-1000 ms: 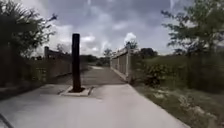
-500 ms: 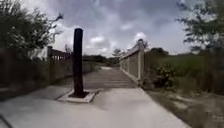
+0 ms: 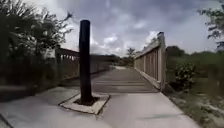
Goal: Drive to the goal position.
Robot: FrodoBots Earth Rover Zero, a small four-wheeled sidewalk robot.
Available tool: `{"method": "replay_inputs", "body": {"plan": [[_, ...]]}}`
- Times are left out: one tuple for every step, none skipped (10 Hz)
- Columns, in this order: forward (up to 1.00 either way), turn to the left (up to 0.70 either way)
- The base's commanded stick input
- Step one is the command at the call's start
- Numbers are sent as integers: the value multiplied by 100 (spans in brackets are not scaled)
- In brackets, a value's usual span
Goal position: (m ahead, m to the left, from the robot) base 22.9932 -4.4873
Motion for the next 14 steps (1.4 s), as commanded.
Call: {"method": "replay_inputs", "body": {"plan": [[70, 0], [70, 0], [70, 0], [70, 0], [70, -33], [70, -35], [70, -35], [70, -1], [70, 0], [70, 0], [70, 0], [70, 0], [70, 0], [70, 0]]}}
